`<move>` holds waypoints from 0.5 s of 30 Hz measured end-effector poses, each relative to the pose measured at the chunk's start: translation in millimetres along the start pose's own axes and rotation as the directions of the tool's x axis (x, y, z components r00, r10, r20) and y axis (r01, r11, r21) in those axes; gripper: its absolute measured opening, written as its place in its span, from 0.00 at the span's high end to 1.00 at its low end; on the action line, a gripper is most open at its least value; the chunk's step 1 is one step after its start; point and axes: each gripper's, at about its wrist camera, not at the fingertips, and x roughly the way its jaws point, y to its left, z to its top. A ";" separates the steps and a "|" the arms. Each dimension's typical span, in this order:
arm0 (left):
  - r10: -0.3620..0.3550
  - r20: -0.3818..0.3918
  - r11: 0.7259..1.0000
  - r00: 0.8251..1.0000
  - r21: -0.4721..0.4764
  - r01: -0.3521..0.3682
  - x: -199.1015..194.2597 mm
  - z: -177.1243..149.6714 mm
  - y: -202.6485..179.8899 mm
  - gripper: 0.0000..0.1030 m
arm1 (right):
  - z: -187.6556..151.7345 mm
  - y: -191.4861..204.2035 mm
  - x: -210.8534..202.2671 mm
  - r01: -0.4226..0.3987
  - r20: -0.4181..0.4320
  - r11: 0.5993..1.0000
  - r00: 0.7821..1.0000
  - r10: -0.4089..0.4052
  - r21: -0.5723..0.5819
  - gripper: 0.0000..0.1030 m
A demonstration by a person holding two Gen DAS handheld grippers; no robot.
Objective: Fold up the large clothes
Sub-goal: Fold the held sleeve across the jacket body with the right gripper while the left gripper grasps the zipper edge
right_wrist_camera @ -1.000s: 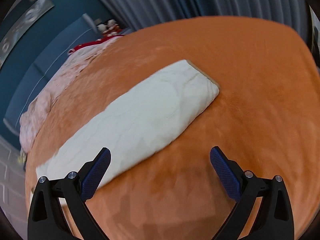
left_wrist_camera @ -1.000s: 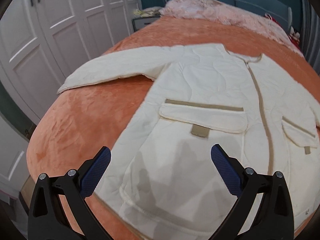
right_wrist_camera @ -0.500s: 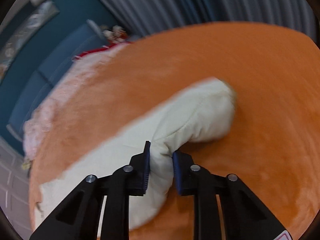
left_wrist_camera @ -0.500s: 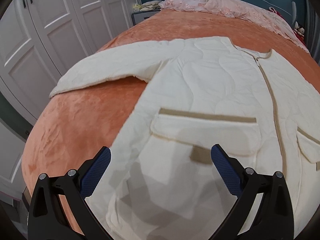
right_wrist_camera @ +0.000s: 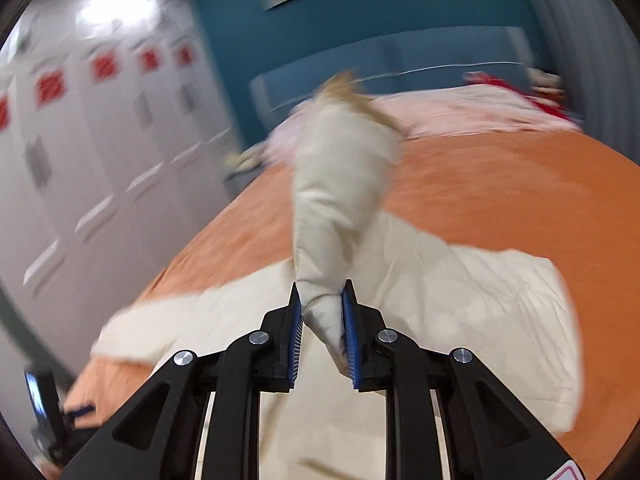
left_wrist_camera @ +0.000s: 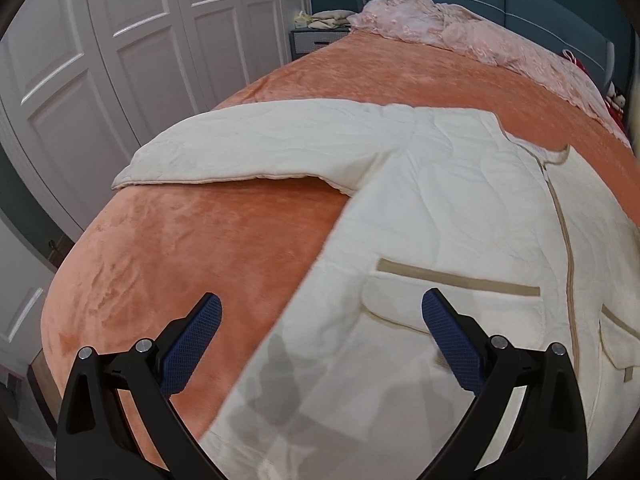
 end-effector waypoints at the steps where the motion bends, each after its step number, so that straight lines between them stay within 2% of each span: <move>1: -0.004 -0.001 1.000 1.000 -0.008 0.004 0.2 0.9 3.3 0.05 | -8.0 18.6 11.0 -0.026 -0.027 0.999 0.999 0.026 -0.027 0.82; 2: -0.012 -0.003 1.000 1.000 -0.018 0.012 0.9 2.5 6.9 0.05 | -20.4 41.6 27.8 -0.059 -0.066 0.997 0.996 0.055 -0.059 0.83; 5: -0.061 -0.011 0.996 0.998 -0.062 0.060 3.0 9.8 17.8 0.05 | -58.0 84.2 63.4 -0.097 -0.166 0.984 0.983 0.072 -0.147 0.83; 7: -0.110 -0.011 0.989 0.994 -0.097 0.108 4.9 16.3 22.4 0.05 | -84.1 100.9 80.2 -0.123 -0.240 0.974 0.968 0.075 -0.190 0.82; 10: -0.194 -0.025 0.972 0.981 -0.138 0.189 11.7 27.0 20.6 0.05 | -111.7 116.5 102.1 -0.149 -0.340 0.965 0.938 0.069 -0.215 0.77; 12: -0.256 -0.044 0.956 0.966 -0.159 0.246 19.9 33.5 13.3 0.05 | -121.6 115.6 101.4 -0.154 -0.362 0.967 0.929 0.071 -0.205 0.69; 14: -0.326 -0.071 0.932 0.943 -0.190 0.308 32.5 40.6 1.0 0.05 | -121.6 101.8 82.9 -0.178 -0.347 0.974 0.930 0.120 -0.141 0.48; 15: -0.355 -0.087 0.920 0.931 -0.206 0.332 38.0 42.8 -4.8 0.05 | -119.4 97.4 73.7 -0.176 -0.332 0.977 0.935 0.127 -0.123 0.45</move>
